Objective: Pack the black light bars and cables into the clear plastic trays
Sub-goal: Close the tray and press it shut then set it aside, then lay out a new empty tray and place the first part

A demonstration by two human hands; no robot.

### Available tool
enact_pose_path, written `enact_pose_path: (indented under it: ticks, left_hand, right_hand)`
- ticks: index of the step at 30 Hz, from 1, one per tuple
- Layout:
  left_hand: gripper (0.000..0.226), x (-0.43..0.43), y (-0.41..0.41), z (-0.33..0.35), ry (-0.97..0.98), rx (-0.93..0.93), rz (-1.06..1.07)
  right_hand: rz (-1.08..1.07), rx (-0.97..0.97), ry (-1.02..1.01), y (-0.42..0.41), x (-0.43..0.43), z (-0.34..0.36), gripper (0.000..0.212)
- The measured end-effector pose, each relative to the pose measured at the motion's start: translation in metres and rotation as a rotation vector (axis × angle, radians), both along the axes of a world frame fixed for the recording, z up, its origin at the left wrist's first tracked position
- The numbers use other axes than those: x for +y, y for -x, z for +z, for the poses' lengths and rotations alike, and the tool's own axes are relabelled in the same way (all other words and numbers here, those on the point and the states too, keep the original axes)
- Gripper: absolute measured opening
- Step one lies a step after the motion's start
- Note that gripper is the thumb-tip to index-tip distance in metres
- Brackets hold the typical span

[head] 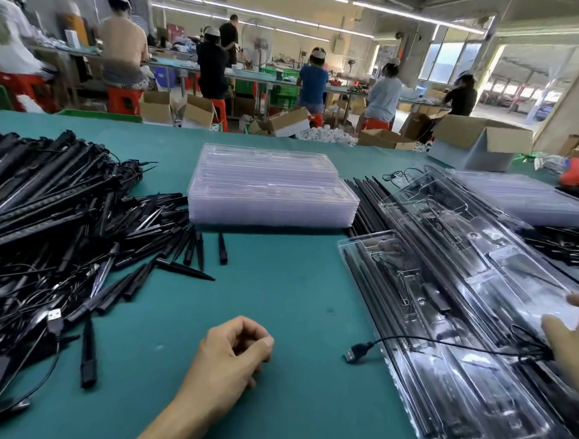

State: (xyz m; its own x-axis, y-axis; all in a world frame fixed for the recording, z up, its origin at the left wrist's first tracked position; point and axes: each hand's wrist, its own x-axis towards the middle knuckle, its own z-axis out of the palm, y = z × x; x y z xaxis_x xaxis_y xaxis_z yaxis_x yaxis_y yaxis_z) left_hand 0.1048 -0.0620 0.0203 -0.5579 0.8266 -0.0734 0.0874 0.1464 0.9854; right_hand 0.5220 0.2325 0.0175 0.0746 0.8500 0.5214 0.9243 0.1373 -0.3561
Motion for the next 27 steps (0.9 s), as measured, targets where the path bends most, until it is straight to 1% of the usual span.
enact_pose_path:
  ticks: [3, 6, 7, 8, 9, 10, 11, 13, 15, 17, 20, 22, 24, 27]
  left_hand:
    - [0.011, 0.0, 0.0, 0.0, -0.006, -0.006, 0.0]
    - [0.011, -0.001, 0.0, 0.0, -0.009, -0.016, 0.0]
    - [0.012, -0.002, 0.0, 0.0, -0.013, -0.019, 0.001]
    - [0.012, -0.002, 0.0, 0.0, -0.018, -0.023, 0.003]
    - [0.012, -0.002, 0.0, 0.0, -0.022, -0.025, 0.006]
    - [0.012, -0.001, 0.0, 0.0, -0.027, -0.028, 0.009]
    - [0.012, -0.001, 0.0, 0.001, -0.032, -0.031, 0.012]
    - [0.013, 0.0, 0.0, 0.002, -0.043, -0.047, 0.021]
    - [0.014, 0.0, 0.002, 0.003, -0.056, -0.078, 0.034]
    - [0.014, 0.0, 0.003, 0.004, -0.063, -0.105, 0.032]
    - [0.013, 0.003, 0.006, 0.005, -0.069, -0.081, 0.012]
    - [0.013, 0.006, 0.011, 0.004, -0.071, -0.051, 0.012]
    - [0.017, 0.01, 0.021, 0.003, -0.073, -0.032, 0.029]
    - [0.017, 0.015, 0.037, 0.0, -0.074, -0.006, 0.1]
  right_hand:
    - [0.069, -0.088, -0.07, 0.014, -0.021, 0.024, 0.042]
    - [0.19, -0.088, -0.163, 0.055, -0.079, 0.068, 0.058]
    - [0.249, -0.087, -0.202, 0.076, -0.104, 0.08, 0.051]
    - [0.289, -0.089, -0.251, 0.099, -0.128, 0.095, 0.038]
    - [0.329, -0.057, -0.276, 0.122, -0.149, 0.106, 0.025]
    - [0.373, 0.03, -0.312, 0.144, -0.169, 0.116, 0.016]
    - [0.432, 0.085, -0.342, 0.162, -0.187, 0.122, 0.011]
    - [0.533, 0.072, -0.411, 0.189, -0.215, 0.127, 0.006]
    - [0.566, 0.042, -0.447, 0.209, -0.232, 0.127, 0.005]
    - [0.624, 0.007, -0.419, 0.226, -0.238, 0.124, 0.004]
    - [0.815, -0.109, -0.231, 0.252, -0.235, 0.116, 0.007]
    - [0.897, -0.156, -0.144, 0.272, -0.23, 0.111, 0.005]
    - [0.896, -0.181, -0.083, 0.297, -0.22, 0.11, 0.012]
    - [0.865, -0.218, 0.08, 0.34, -0.191, 0.111, 0.019]
